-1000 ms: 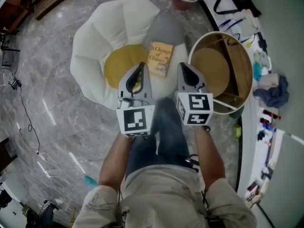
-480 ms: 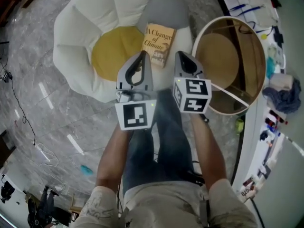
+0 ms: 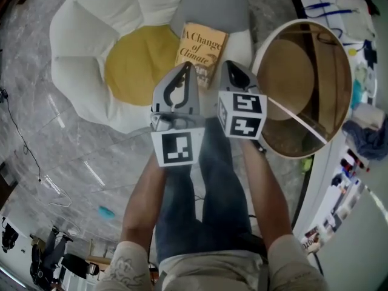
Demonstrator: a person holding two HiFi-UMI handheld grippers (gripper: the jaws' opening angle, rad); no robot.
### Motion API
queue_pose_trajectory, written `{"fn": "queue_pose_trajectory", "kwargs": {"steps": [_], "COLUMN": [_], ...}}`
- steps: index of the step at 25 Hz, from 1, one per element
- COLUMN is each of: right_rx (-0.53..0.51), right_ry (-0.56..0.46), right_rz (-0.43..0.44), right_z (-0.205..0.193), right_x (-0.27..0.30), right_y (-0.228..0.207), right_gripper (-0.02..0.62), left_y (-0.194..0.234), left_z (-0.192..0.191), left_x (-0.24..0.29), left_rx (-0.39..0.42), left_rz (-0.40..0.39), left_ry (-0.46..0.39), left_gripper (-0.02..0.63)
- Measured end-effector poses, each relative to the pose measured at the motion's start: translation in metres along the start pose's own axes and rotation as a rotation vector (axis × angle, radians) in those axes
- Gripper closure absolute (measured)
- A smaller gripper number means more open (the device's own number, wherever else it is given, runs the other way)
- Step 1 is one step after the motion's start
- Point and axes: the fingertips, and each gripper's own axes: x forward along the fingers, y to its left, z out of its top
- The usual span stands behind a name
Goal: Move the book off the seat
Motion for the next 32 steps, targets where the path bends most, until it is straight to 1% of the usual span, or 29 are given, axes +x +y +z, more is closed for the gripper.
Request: {"fn": "queue_pose_trajectory", "kwargs": {"steps": [2, 3, 8, 13, 15, 16, 17, 21, 23, 25, 27, 30, 32], "right_rx": [0.007, 0.011, 0.029, 0.065, 0.082, 0.095, 0.108, 0.137, 0.148, 0.162, 0.18, 0.201, 0.208], "right_ry": [0.014, 0.021, 0.057, 0.095, 0.111, 0.121, 0.131, 0.149, 0.168, 0.197, 0.217, 0.235, 0.246], "right_rz": [-0.002, -0.002, -0.001, 0.003, 0.016, 0.03, 0.044, 0.065, 0.082, 0.112, 0.143, 0.167, 0.177], "right_z": [-0.005, -0.008, -0.026, -0.041, -0.046, -0.049, -0.05, -0.053, -0.056, -0.061, -0.065, -0.07, -0.073], "right_x": [0.013, 0.02, 0.055, 0.083, 0.091, 0.094, 0.097, 0.108, 0.117, 0.127, 0.135, 0.143, 0.149], "right_y": [-0.005, -0.008, -0.019, -0.03, -0.033, -0.033, -0.032, -0.035, -0.035, -0.034, -0.031, -0.03, -0.03], "right_gripper": [0.597, 0.597, 0.595, 0.595, 0.595, 0.581, 0.521, 0.504, 0.469, 0.411, 0.369, 0.339, 0.331], "left_y": [-0.001, -0.002, -0.004, -0.003, -0.002, -0.001, 0.0, 0.001, 0.001, 0.001, 0.002, 0.001, 0.001], "left_z": [-0.004, -0.009, -0.033, -0.062, -0.068, -0.07, -0.071, -0.075, -0.078, -0.081, -0.083, -0.087, -0.09], "left_x": [0.012, 0.017, 0.042, 0.063, 0.07, 0.074, 0.077, 0.086, 0.09, 0.094, 0.097, 0.103, 0.108], "left_rx": [0.037, 0.04, 0.007, -0.053, -0.059, -0.06, -0.061, -0.064, -0.067, -0.073, -0.073, -0.076, -0.077], "left_rz": [-0.005, -0.005, 0.008, 0.032, 0.039, 0.043, 0.047, 0.055, 0.057, 0.06, 0.062, 0.064, 0.065], "left_ry": [-0.025, -0.025, -0.016, 0.029, 0.034, 0.033, 0.033, 0.043, 0.051, 0.059, 0.061, 0.069, 0.072], "left_gripper": [0.604, 0.604, 0.604, 0.604, 0.604, 0.604, 0.604, 0.604, 0.604, 0.604, 0.604, 0.604, 0.604]}}
